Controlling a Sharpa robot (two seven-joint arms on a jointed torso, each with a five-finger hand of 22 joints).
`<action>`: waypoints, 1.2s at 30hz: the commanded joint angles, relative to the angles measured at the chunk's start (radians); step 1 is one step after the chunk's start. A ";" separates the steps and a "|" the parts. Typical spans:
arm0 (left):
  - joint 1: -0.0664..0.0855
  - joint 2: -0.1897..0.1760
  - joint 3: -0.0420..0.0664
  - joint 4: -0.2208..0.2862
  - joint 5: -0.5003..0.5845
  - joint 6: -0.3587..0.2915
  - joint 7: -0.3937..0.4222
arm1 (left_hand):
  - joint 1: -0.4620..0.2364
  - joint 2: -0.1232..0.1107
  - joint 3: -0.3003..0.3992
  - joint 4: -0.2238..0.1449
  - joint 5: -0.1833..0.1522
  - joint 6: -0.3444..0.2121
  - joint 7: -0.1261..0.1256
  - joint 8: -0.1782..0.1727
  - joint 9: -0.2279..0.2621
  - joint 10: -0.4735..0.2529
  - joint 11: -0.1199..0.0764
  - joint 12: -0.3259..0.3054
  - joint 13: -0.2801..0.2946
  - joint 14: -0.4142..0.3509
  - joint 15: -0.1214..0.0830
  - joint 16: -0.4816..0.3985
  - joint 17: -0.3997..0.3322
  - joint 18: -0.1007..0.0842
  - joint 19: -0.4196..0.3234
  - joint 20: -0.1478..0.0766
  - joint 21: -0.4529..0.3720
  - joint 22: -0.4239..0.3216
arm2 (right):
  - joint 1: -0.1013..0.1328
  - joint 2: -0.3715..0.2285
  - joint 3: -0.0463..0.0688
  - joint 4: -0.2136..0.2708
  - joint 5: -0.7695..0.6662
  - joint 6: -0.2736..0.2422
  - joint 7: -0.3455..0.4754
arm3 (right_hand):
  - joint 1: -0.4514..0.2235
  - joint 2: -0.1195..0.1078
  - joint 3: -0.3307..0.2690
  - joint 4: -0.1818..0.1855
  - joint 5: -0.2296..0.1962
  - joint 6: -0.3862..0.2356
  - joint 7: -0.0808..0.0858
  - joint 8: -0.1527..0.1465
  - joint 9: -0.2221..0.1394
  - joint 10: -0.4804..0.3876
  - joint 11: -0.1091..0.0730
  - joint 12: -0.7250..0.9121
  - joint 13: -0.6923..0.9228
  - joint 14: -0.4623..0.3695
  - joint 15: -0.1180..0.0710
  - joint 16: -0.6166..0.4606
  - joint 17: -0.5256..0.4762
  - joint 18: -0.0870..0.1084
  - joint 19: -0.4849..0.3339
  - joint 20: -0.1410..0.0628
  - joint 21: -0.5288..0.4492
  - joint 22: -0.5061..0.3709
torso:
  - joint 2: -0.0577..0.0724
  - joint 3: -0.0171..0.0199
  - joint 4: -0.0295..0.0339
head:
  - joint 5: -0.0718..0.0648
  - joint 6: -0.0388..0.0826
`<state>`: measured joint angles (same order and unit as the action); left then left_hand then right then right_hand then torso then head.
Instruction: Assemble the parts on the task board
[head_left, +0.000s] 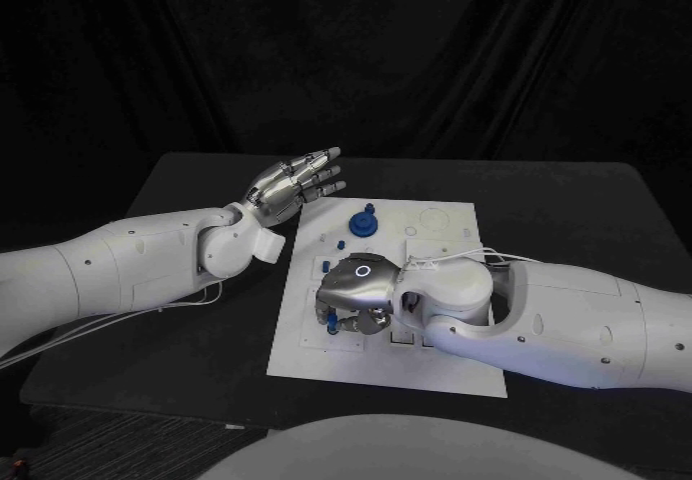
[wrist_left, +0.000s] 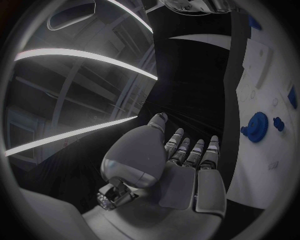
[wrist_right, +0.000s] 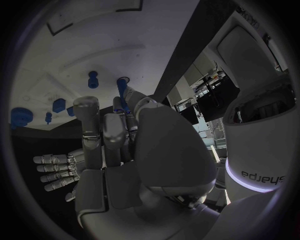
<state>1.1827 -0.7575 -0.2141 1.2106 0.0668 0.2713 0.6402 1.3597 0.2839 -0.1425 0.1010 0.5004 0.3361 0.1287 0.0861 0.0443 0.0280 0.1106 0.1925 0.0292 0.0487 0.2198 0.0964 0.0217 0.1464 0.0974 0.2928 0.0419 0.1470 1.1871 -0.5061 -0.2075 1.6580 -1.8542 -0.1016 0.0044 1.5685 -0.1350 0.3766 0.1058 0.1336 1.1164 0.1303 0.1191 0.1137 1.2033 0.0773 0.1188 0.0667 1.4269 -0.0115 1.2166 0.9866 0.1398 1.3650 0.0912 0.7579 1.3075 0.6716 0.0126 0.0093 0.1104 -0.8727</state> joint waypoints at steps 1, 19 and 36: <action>-0.001 0.003 0.001 0.000 0.006 0.011 0.008 | 0.001 0.002 0.006 0.000 0.007 0.004 0.001 0.004 0.001 -0.004 -0.005 -0.003 -0.001 0.000 0.002 0.000 0.000 -0.017 0.001 0.000 0.003 -0.001 | -0.006 0.001 0.000 0.002 -0.015 0.014 -0.016 | 0.010 0.003 0.001 -0.006 0.003 0.005 0.000 -0.005 0.001 0.017 -0.010 0.003 0.001 -0.004 -0.002 -0.006 -0.002 -0.010 -0.001 -0.004 -0.003 0.094 | 0.001 -0.0001 0.0003 | 0.001 0.000; -0.001 0.008 0.001 -0.006 0.006 0.015 0.005 | 0.001 0.002 0.009 0.000 0.007 0.003 0.001 0.004 0.001 -0.004 -0.005 -0.003 -0.001 0.000 0.001 0.000 0.000 -0.017 0.001 0.000 0.003 -0.002 | -0.023 0.007 0.000 -0.014 -0.015 0.019 -0.021 | -0.001 0.000 0.003 -0.010 0.015 0.003 0.002 -0.012 0.000 0.018 -0.008 -0.005 0.001 -0.010 -0.001 -0.011 -0.009 -0.008 -0.010 -0.004 -0.017 0.091 | 0.000 -0.0004 0.0003 | 0.003 0.000; -0.002 0.009 0.001 -0.011 0.006 0.020 0.000 | 0.000 0.003 0.012 0.000 0.007 0.006 0.002 0.006 0.001 -0.004 -0.004 -0.002 -0.001 0.000 0.001 0.001 0.000 -0.017 0.000 0.000 0.003 -0.003 | -0.027 -0.004 0.000 -0.007 -0.010 0.025 -0.028 | -0.004 0.003 0.006 -0.012 0.015 0.010 0.000 -0.011 0.001 0.024 -0.009 -0.006 0.002 -0.013 -0.001 -0.013 -0.011 -0.008 -0.012 -0.004 -0.013 0.091 | 0.000 -0.0003 -0.0001 | 0.004 0.000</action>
<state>1.1823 -0.7502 -0.2141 1.1996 0.0668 0.2768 0.6330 1.3597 0.2839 -0.1372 0.1006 0.5004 0.3361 0.1287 0.0861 0.0443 0.0280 0.1106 0.1925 0.0293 0.0487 0.2197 0.0964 0.0216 0.1464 0.0974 0.2928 0.0419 0.1448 1.1663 -0.5084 -0.2048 1.6523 -1.8577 -0.1018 0.0013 1.5674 -0.1361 0.3834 0.0990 0.1423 1.1197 0.1267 0.1110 0.1128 1.2121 0.0746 0.1076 0.0671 1.4204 -0.0107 1.2082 0.9766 0.1399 1.3614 0.0877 0.7433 1.3073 0.6716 0.0124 0.0091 0.1150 -0.8727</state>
